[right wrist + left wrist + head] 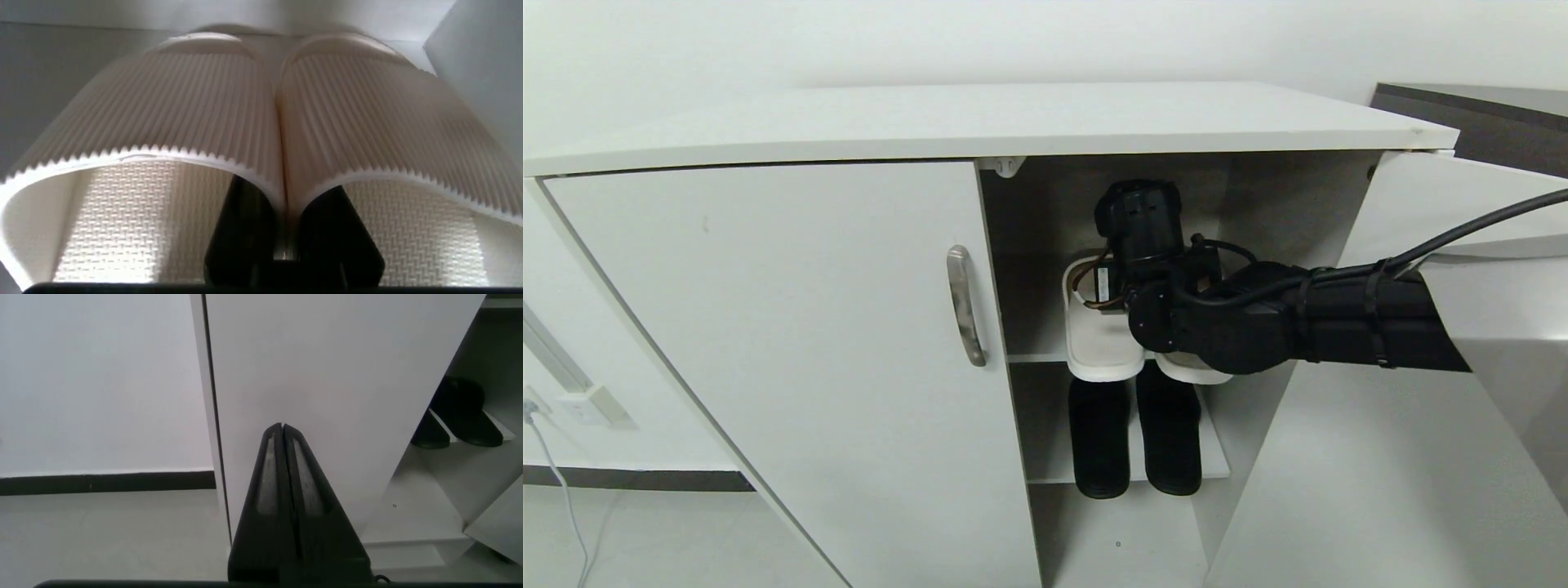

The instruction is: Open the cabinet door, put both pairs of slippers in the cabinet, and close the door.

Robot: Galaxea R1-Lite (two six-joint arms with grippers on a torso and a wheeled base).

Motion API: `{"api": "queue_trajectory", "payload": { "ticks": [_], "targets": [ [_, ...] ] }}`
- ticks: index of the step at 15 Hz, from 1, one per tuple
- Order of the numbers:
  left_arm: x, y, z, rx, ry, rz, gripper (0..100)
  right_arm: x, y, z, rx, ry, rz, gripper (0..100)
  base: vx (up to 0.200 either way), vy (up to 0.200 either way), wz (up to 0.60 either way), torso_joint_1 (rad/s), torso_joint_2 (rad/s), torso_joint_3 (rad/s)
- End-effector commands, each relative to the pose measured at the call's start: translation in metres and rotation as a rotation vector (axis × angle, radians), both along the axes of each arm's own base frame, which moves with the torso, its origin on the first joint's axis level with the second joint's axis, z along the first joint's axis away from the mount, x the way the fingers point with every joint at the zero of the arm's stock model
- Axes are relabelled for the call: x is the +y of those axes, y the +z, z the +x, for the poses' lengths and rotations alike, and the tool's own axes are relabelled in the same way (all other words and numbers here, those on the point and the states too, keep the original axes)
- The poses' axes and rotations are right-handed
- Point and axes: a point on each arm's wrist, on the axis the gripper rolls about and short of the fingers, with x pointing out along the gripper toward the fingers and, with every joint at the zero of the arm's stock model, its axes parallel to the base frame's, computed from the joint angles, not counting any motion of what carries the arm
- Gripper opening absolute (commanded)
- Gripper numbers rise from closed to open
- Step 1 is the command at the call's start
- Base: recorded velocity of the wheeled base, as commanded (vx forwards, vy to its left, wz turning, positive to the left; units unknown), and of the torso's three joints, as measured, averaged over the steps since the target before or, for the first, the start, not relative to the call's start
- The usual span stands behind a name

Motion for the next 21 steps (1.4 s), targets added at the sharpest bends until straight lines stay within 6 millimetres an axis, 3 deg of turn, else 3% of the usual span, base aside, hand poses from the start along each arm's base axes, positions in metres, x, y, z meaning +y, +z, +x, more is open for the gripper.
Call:
{"api": "queue_trajectory", "payload": {
  "ticks": [1,2,3,8,13,21],
  "targets": [
    [0.0,0.0,0.0,0.0,0.001,-0.001,0,0.002,-0.001,0.001,0.0,0.001,-0.001,0,0.0,0.0,0.0,0.0,0.0,0.0],
    [0.0,0.0,0.0,0.0,0.001,-0.001,0,0.002,-0.002,0.001,0.003,0.001,-0.003,0,0.0,0.0,0.0,0.0,0.0,0.0],
    [0.0,0.0,0.0,0.0,0.001,-0.001,0,0.002,-0.002,0.001,0.005,0.001,-0.005,100,0.0,0.0,0.0,0.0,0.0,0.0],
    [0.0,0.0,0.0,0.0,0.001,-0.001,0,0.001,-0.006,-0.005,0.028,0.006,-0.025,100,0.0,0.0,0.0,0.0,0.0,0.0],
    [0.0,0.0,0.0,0.0,0.001,-0.002,0,-0.004,-0.002,-0.03,0.047,0.033,-0.041,100,0.0,0.0,0.0,0.0,0.0,0.0],
    [0.0,0.0,0.0,0.0,0.0,-0.002,0,-0.021,0.014,-0.091,0.06,0.111,-0.042,100,0.0,0.0,0.0,0.0,0.0,0.0]
  ]
}}
